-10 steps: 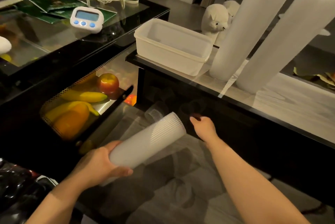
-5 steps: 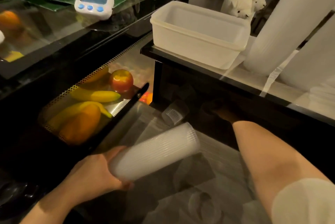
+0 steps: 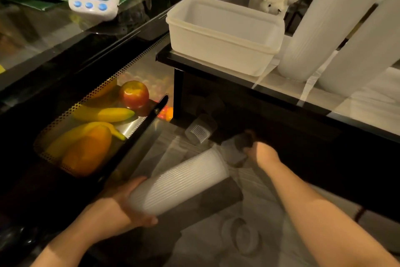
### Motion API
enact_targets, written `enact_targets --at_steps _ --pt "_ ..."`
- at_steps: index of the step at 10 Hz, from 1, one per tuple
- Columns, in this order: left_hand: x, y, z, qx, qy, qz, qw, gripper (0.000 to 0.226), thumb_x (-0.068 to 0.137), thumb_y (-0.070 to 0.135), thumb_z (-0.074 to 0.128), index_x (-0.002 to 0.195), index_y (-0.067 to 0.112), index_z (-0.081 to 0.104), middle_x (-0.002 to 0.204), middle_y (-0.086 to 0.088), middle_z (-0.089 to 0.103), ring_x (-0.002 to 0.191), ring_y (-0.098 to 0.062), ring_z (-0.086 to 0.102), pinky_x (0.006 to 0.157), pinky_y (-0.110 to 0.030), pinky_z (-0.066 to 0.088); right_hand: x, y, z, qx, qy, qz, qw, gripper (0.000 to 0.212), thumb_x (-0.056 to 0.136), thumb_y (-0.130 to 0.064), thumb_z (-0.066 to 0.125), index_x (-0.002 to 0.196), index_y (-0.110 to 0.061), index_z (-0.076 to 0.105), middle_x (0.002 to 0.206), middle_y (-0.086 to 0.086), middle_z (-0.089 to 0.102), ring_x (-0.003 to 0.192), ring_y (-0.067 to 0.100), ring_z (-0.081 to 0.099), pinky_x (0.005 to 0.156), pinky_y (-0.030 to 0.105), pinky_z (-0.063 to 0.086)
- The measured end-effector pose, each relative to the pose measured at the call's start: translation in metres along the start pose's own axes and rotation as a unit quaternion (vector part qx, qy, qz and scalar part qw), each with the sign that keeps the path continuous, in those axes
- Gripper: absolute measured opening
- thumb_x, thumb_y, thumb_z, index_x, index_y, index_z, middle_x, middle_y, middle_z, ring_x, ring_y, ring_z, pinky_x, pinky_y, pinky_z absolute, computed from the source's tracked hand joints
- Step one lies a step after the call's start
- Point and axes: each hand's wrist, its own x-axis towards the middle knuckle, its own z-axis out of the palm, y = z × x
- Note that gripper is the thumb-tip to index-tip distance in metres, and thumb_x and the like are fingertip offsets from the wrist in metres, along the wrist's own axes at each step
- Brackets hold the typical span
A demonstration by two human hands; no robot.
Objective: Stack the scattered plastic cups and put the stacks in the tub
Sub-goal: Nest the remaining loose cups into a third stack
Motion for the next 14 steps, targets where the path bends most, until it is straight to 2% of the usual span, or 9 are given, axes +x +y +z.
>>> enact_targets --at_steps 2,4,5,6,7,10,12,13,14 --pt "0.006 -0.011 0.011 0.04 0.01 0.005 0.999 0.123 0.023 0.095 0.066 0.134 0.046 0.05 0.124 0.016 0.063 0.114 -0.009 0.06 0.095 -0.029 0.049 -0.064 0.042 0.029 0.034 0.044 -0.063 0.996 0.061 0.089 -0.05 0.063 0.143 -0.031 0.042 0.123 0.008 0.05 0.109 0.028 0.058 0.095 0.039 0.049" --pt "-0.005 0.019 0.012 -0.012 0.023 0.048 0.998 0.082 0.046 0.042 0.098 0.092 0.083 0.044 0.087 0.045 0.06 0.086 0.021 0.057 0.067 -0.002 0.041 -0.084 0.05 -0.004 0.16 0.133 -0.001 0.978 0.037 0.1 -0.043 0.048 0.134 -0.031 0.051 0.125 0.003 0.06 0.108 0.021 0.062 0.09 0.035 0.052" --pt "-0.011 0.027 0.014 -0.007 0.031 0.037 0.999 0.076 0.039 0.055 0.094 0.093 0.076 0.045 0.096 0.036 0.056 0.089 0.015 0.055 0.072 -0.009 0.042 -0.099 0.04 -0.037 0.443 0.075 0.076 0.89 0.026 0.103 -0.035 0.044 0.124 -0.027 0.058 0.112 0.003 0.067 0.092 0.024 0.071 0.078 0.04 0.061" --pt "-0.014 0.033 0.017 -0.017 0.037 0.041 0.998 0.086 0.029 0.068 0.086 0.098 0.085 0.038 0.106 0.027 0.064 0.098 0.007 0.06 0.083 -0.023 0.051 -0.116 0.03 -0.06 0.517 -0.014 0.071 0.853 0.021 0.102 -0.033 0.048 0.113 -0.027 0.066 0.102 0.005 0.071 0.08 0.026 0.07 0.069 0.038 0.06" --pt "-0.011 0.038 0.022 -0.035 0.036 0.059 0.997 0.091 0.031 0.064 0.089 0.109 0.077 0.044 0.107 0.022 0.068 0.1 0.001 0.064 0.086 -0.033 0.056 -0.122 0.031 -0.065 0.365 0.049 0.004 0.93 0.027 0.096 -0.041 0.058 0.121 -0.035 0.065 0.108 -0.003 0.066 0.079 0.012 0.063 0.078 0.038 0.062" --pt "-0.008 0.059 0.021 -0.009 0.037 0.071 0.997 0.088 0.035 0.066 0.083 0.115 0.058 0.046 0.106 0.017 0.067 0.095 -0.001 0.063 0.081 -0.027 0.054 -0.149 0.022 -0.063 0.236 0.139 -0.206 0.94 0.037 0.101 -0.033 0.047 0.137 -0.026 0.056 0.114 -0.017 0.054 0.101 -0.009 0.051 0.081 0.001 0.039" --pt "-0.011 0.063 0.013 0.007 0.042 0.066 0.997 0.101 0.038 0.065 0.083 0.13 0.051 0.046 0.108 0.017 0.065 0.095 -0.004 0.062 0.079 -0.023 0.052 -0.153 0.018 -0.068 0.302 0.095 -0.18 0.931 0.041 0.1 -0.033 0.051 0.14 -0.039 0.046 0.1 -0.003 0.066 0.091 0.016 0.063 0.082 0.023 0.055" --pt "-0.013 0.064 0.009 0.007 0.042 0.068 0.997 0.104 0.035 0.069 0.081 0.13 0.051 0.042 0.107 0.017 0.063 0.094 -0.004 0.061 0.079 -0.024 0.052 -0.156 0.014 -0.072 0.313 0.097 -0.181 0.927 0.042 0.096 -0.036 0.056 0.134 -0.047 0.042 0.101 0.0 0.063 0.091 0.016 0.063 0.079 0.02 0.053" --pt "-0.014 0.066 0.005 0.005 0.054 0.078 0.995 0.1 0.033 0.069 0.081 0.125 0.053 0.043 0.106 0.018 0.065 0.093 -0.005 0.064 0.082 -0.029 0.055 -0.157 0.01 -0.076 0.281 0.06 -0.186 0.94 0.073 0.082 -0.042 0.074 0.14 -0.051 0.031 0.114 -0.015 0.05 0.092 0.011 0.056 0.079 0.021 0.051"
